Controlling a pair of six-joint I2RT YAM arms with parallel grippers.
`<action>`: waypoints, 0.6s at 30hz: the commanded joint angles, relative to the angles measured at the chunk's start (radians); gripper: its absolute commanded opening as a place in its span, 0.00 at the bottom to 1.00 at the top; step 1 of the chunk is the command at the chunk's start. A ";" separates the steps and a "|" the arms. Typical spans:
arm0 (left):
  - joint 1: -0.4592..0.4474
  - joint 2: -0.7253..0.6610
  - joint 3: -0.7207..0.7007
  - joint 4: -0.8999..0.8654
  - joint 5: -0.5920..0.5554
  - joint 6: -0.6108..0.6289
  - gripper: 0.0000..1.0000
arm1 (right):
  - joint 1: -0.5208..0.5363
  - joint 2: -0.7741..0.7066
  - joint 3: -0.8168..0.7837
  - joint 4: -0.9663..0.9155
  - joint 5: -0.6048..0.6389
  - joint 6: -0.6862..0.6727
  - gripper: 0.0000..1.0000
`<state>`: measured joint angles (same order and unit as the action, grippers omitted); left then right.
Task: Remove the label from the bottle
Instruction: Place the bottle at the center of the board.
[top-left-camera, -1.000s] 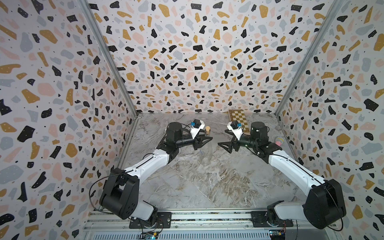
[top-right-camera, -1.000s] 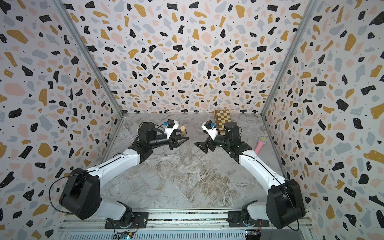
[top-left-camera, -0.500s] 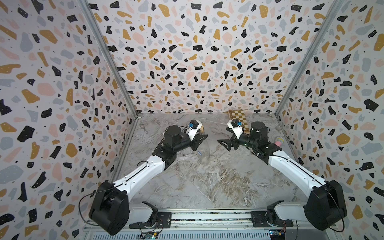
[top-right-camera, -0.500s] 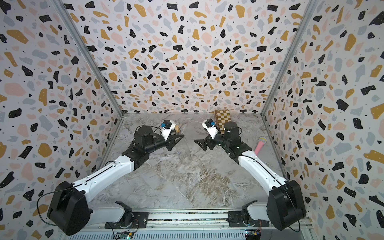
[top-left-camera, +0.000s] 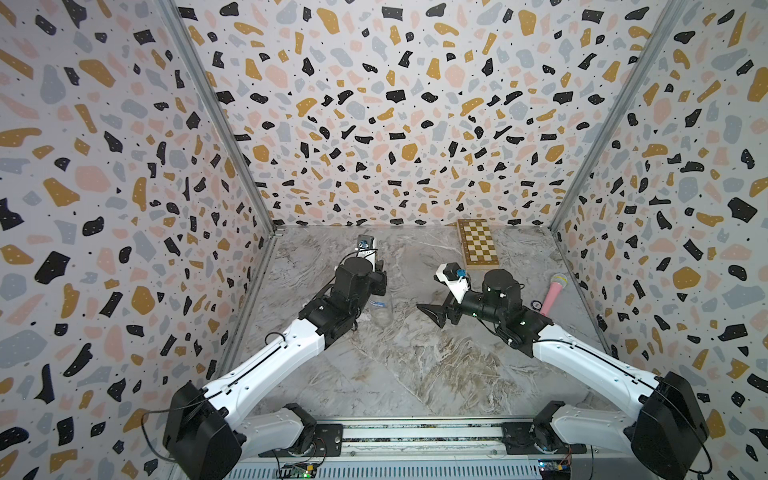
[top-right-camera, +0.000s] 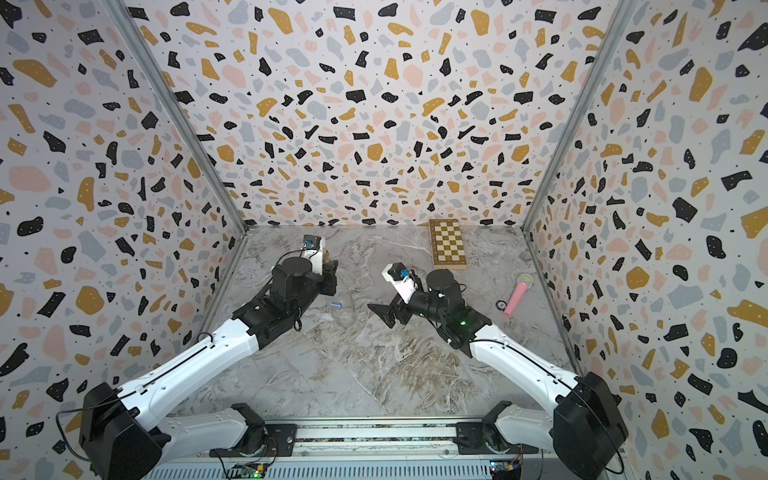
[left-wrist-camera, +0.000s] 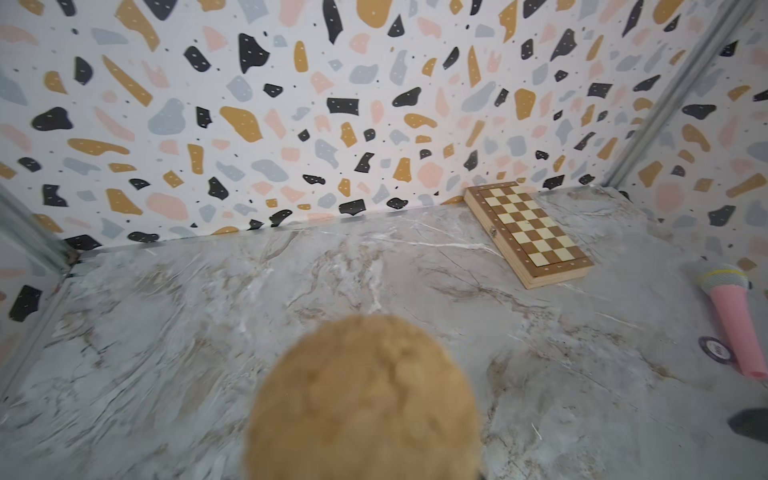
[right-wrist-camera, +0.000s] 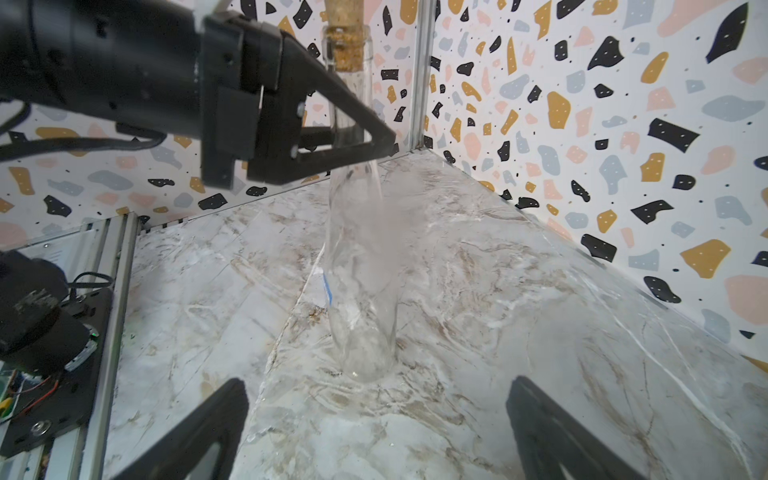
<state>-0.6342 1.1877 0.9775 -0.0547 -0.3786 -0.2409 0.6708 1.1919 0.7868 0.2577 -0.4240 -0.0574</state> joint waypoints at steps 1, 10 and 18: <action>-0.023 -0.047 0.011 0.074 -0.136 -0.053 0.00 | 0.024 -0.028 -0.026 0.079 -0.019 -0.009 0.98; -0.076 -0.026 0.061 -0.047 -0.380 -0.152 0.00 | 0.097 0.026 -0.082 0.171 -0.108 -0.094 0.91; -0.130 0.030 0.134 -0.209 -0.535 -0.361 0.00 | 0.105 0.076 -0.103 0.213 -0.156 -0.128 0.81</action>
<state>-0.7452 1.2407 1.0676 -0.2905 -0.8017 -0.5037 0.7712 1.2697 0.6918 0.4351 -0.5381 -0.1566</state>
